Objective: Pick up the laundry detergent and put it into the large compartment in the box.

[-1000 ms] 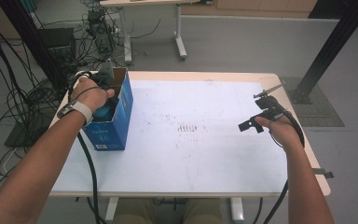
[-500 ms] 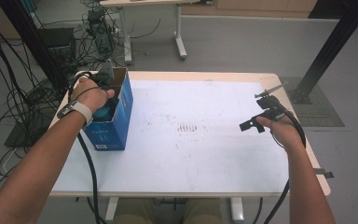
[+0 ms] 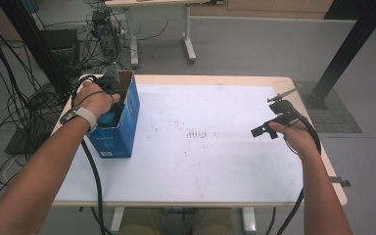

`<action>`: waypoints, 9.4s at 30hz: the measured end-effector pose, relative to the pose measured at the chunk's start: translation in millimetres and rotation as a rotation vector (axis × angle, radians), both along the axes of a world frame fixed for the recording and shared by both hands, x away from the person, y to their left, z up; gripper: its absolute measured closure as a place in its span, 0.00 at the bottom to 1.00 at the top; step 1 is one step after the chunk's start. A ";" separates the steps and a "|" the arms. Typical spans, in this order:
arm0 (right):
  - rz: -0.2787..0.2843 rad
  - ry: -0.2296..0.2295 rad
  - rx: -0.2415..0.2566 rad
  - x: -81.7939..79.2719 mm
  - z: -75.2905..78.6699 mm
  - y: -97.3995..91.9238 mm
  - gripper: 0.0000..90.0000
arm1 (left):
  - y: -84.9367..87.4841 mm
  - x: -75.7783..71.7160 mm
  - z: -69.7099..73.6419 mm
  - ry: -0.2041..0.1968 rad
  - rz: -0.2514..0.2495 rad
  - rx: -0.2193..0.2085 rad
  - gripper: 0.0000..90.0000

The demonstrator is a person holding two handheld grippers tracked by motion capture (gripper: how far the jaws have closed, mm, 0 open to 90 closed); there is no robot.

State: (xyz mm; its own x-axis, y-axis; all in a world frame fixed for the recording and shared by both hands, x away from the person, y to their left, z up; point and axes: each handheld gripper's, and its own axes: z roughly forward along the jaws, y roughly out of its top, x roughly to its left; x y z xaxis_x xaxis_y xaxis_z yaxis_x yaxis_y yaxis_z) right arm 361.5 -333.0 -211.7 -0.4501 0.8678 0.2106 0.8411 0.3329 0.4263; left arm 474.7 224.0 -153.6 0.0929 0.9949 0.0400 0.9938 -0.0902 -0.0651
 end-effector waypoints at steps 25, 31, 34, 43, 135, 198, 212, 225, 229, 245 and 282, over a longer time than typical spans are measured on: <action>-0.002 -0.001 0.003 -1.4 -1.1 -1.9 0.13 | 0.3 0.8 0.2 0.009 0.004 0.001 0.44; -0.002 -0.001 0.003 -1.7 -0.6 -1.9 0.13 | -0.2 0.9 0.2 0.010 0.002 0.002 0.44; -0.002 -0.002 0.002 -1.6 -0.6 -1.6 0.13 | -0.2 0.9 0.2 0.010 0.002 0.002 0.44; 0.002 -0.003 0.003 -1.1 -1.4 -1.1 0.13 | 0.0 0.8 0.1 0.010 0.002 0.001 0.44; 0.016 -0.002 -0.002 -2.2 1.6 5.5 0.13 | 23.3 -4.3 45.2 -0.014 -0.021 -0.094 0.13; -0.026 -0.021 0.015 -17.6 11.6 -11.3 0.13 | -59.6 -48.8 180.1 -0.161 -0.685 -0.210 0.07; -0.030 -0.020 0.020 -19.4 10.6 -13.8 0.13 | -83.5 -49.6 166.6 -0.145 -0.845 -0.222 0.07; -0.029 -0.019 0.020 -20.0 9.8 -13.2 0.13 | -99.6 -51.1 145.0 -0.143 -0.977 -0.252 0.06; -0.030 -0.021 0.019 -21.3 11.0 -13.6 0.13 | -106.4 -53.5 135.5 -0.140 -1.006 -0.250 0.06; -0.032 -0.020 0.022 -21.9 8.6 -13.9 0.13 | -123.6 -65.2 107.7 -0.141 -1.140 -0.229 0.08; -0.024 -0.030 0.026 -23.3 11.3 -7.7 0.12 | -125.7 -71.3 78.7 -0.137 -1.155 -0.247 0.08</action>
